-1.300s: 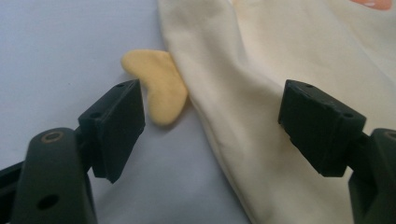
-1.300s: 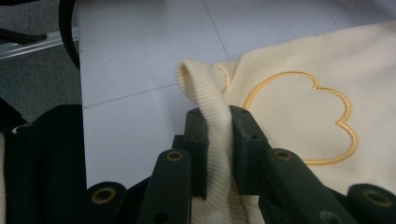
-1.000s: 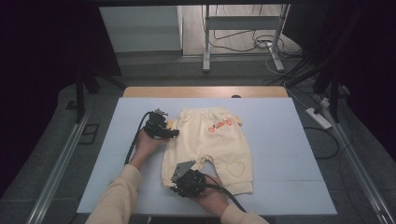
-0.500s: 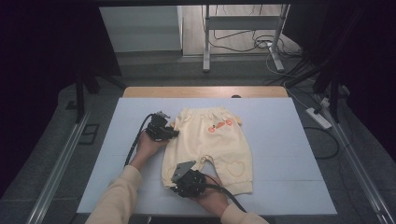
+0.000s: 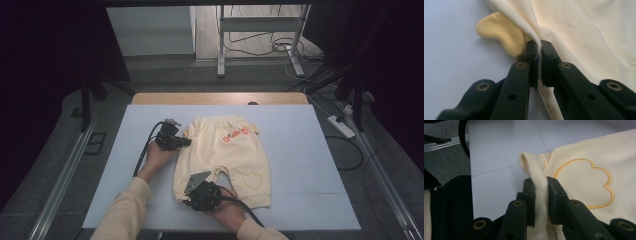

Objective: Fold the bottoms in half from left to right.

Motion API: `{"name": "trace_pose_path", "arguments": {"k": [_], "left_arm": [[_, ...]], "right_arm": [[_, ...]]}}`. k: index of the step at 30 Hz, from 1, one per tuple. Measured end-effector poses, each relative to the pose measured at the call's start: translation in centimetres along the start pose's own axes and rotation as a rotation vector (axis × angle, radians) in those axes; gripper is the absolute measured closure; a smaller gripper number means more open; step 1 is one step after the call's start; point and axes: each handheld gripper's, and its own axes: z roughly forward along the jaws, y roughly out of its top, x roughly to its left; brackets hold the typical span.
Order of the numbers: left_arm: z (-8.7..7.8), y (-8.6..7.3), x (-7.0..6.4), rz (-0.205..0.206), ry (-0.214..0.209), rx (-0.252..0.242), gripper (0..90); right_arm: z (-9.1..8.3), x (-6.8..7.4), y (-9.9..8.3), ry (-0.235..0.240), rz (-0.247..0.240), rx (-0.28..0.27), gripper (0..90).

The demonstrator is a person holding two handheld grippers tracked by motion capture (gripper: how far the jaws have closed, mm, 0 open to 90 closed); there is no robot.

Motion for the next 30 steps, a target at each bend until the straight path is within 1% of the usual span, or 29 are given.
{"name": "trace_pose_path", "arguments": {"k": [3,6,7,12,15,18,19,23,25,28,30], "left_arm": [[-0.7,0.1,-0.1,-0.015,-0.008,-0.020,85.0],[-1.4,0.3,-0.2,-0.019,-0.021,-0.042,86.2],[-1.6,0.3,-0.3,-0.017,-0.023,-0.045,86.2],[-1.9,0.4,-0.6,-0.008,-0.025,-0.054,86.2],[-2.2,0.6,-0.6,-0.003,-0.032,-0.061,86.1],[-2.5,0.7,-0.6,-0.012,-0.047,-0.065,86.2],[-2.6,0.7,-0.6,-0.009,-0.050,-0.065,86.2],[-2.9,0.8,-0.7,-0.002,-0.046,-0.070,86.2],[-3.2,0.8,-0.6,-0.008,-0.052,-0.080,86.2],[-3.7,0.9,-0.4,-0.025,-0.076,-0.096,86.3],[-4.1,1.0,-0.3,-0.032,-0.085,-0.110,86.3]], "right_arm": [[-0.3,0.0,0.2,-0.002,-0.006,-0.015,77.6],[-0.7,0.0,0.4,-0.009,-0.015,-0.012,77.6],[-0.8,0.1,0.4,-0.003,-0.010,-0.027,77.6],[-0.9,0.1,0.5,-0.003,-0.010,-0.030,77.6],[-1.0,0.1,0.5,-0.002,-0.008,-0.032,77.6],[-1.0,0.1,0.6,-0.002,-0.009,-0.033,77.6],[-1.1,0.1,0.6,-0.003,-0.010,-0.032,77.6],[-1.3,0.0,0.7,-0.004,-0.013,-0.036,77.6],[-1.5,0.1,0.8,-0.004,-0.009,-0.045,77.7],[-1.8,0.2,1.0,-0.002,-0.009,-0.049,77.7],[-2.1,0.3,1.2,0.005,-0.003,-0.071,77.7]]}}
